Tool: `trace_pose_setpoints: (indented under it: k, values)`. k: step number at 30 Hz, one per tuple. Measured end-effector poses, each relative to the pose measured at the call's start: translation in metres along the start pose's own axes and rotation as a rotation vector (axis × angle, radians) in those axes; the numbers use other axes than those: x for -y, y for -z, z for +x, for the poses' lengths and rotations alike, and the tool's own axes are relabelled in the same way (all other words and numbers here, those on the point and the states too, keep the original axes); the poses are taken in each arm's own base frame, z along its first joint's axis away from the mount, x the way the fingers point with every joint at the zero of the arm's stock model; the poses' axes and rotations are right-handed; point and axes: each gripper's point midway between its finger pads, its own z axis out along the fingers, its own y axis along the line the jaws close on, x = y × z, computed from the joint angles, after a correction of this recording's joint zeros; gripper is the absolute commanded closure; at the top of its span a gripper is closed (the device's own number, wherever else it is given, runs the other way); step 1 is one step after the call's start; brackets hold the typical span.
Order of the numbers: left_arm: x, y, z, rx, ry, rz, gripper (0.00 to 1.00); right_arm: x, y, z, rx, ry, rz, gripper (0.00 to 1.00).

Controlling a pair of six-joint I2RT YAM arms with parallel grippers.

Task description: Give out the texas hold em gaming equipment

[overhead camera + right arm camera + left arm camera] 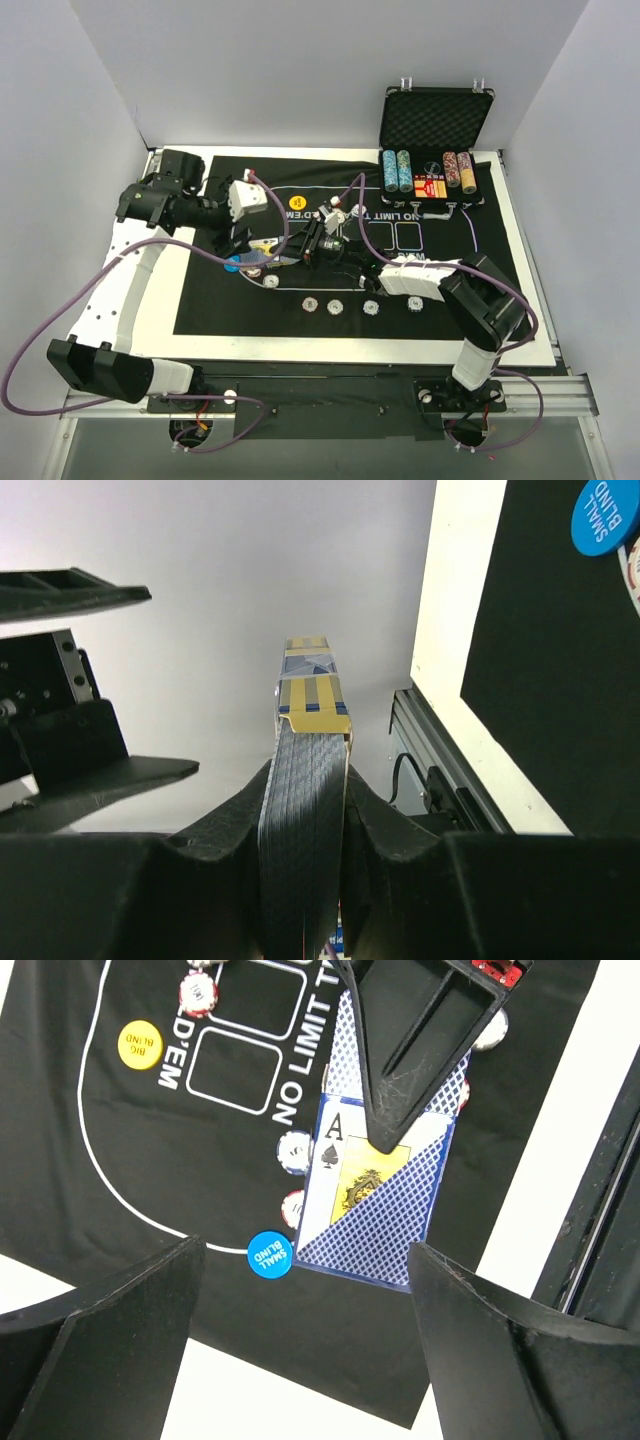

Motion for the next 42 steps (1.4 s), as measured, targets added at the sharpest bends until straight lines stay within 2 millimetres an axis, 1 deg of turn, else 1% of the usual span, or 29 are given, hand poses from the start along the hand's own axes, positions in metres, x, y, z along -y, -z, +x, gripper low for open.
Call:
trace_pose_setpoints:
  k: [2,4,6,9,11,15,19,24,27,31,35,42]
  values:
    - [-0.003,0.007,-0.004,0.036,0.016,0.007,0.07,-0.003,0.002,0.002,-0.009,-0.001,-0.007,0.88]
    - [0.0,0.009,-0.001,0.057,0.022,0.026,0.07,-0.008,0.004,0.004,-0.019,0.0,-0.016,0.88]
    - [0.008,0.006,0.005,0.079,0.019,0.037,0.09,-0.012,0.005,0.005,-0.026,0.005,-0.025,0.88]
    - [0.025,0.002,0.016,0.095,0.023,0.051,0.08,-0.017,0.009,0.009,-0.037,0.019,-0.023,0.89]
    - [0.033,0.003,0.017,0.105,0.02,0.063,0.08,-0.019,0.011,0.011,-0.044,0.032,-0.016,0.89]
    - [0.031,0.002,0.009,0.123,-0.006,0.116,0.08,-0.02,0.012,0.02,-0.067,0.052,-0.011,0.89]
    - [0.03,-0.003,0.007,0.114,-0.016,0.176,0.08,-0.018,0.012,0.025,-0.086,0.05,-0.001,0.89]
    - [0.037,-0.009,0.009,0.101,-0.06,0.228,0.08,-0.018,0.011,0.028,-0.094,0.05,0.001,0.89]
    - [0.044,-0.011,0.011,0.099,-0.068,0.246,0.08,-0.022,0.01,0.029,-0.098,0.054,-0.006,0.89]
    - [0.058,-0.015,0.021,0.081,-0.052,0.276,0.12,-0.028,0.008,0.029,-0.101,0.062,-0.013,0.9]
    - [0.061,-0.015,0.024,0.069,-0.055,0.277,0.13,-0.026,0.007,0.033,-0.109,0.061,-0.004,0.91]
    - [0.062,-0.016,0.026,0.069,-0.054,0.279,0.13,-0.031,0.004,0.035,-0.11,0.068,-0.01,0.92]
